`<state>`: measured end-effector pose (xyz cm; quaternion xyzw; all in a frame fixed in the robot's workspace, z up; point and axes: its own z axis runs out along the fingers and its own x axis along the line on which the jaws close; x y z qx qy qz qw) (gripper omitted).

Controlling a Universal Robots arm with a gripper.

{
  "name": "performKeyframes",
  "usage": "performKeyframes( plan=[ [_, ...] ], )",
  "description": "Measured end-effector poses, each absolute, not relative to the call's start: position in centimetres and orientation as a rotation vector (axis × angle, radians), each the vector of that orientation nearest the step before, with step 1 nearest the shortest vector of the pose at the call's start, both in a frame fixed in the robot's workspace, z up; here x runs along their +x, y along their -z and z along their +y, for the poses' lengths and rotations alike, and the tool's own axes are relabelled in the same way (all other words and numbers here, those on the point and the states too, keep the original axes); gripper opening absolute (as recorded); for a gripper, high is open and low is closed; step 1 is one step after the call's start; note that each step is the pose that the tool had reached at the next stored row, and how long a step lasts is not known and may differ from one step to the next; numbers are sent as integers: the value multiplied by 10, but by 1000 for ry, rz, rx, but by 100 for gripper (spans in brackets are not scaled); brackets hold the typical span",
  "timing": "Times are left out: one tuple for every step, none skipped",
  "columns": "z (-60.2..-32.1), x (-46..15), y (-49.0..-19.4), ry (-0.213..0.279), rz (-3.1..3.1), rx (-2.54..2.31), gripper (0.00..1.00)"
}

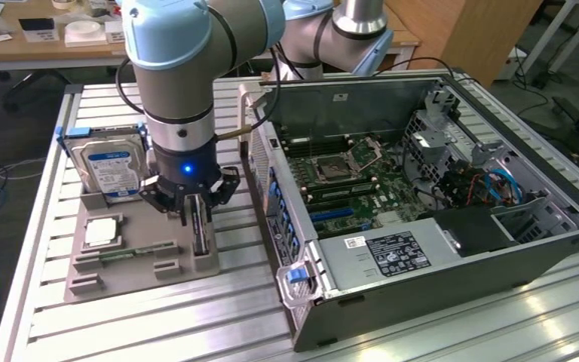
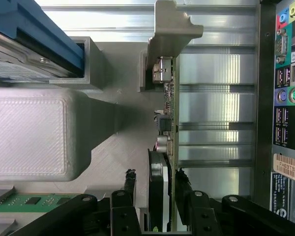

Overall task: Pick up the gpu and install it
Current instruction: 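Pick up the gpu and move the gpu toward the slot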

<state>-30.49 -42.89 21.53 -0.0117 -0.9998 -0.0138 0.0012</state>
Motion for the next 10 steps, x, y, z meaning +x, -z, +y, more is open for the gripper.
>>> performKeyframes(
  plan=[
    [-429, -305, -215, 43, -3139, -37, 44],
    [-429, -305, -215, 43, -3139, -37, 44],
    [-429, -305, -215, 43, -3139, -37, 44],
    [-429, -305, -215, 43, -3139, -37, 44],
    [-429, -305, -215, 43, -3139, -37, 44],
    [-429, -305, -215, 43, -3139, -37, 43],
    [-429, -305, -215, 43, -3139, -37, 43],
    [-429, -305, -215, 43, -3139, -37, 37],
    [-429, -305, -215, 43, -3139, -37, 30],
    [-429, -305, -215, 43, -3139, -37, 30]
  ],
)
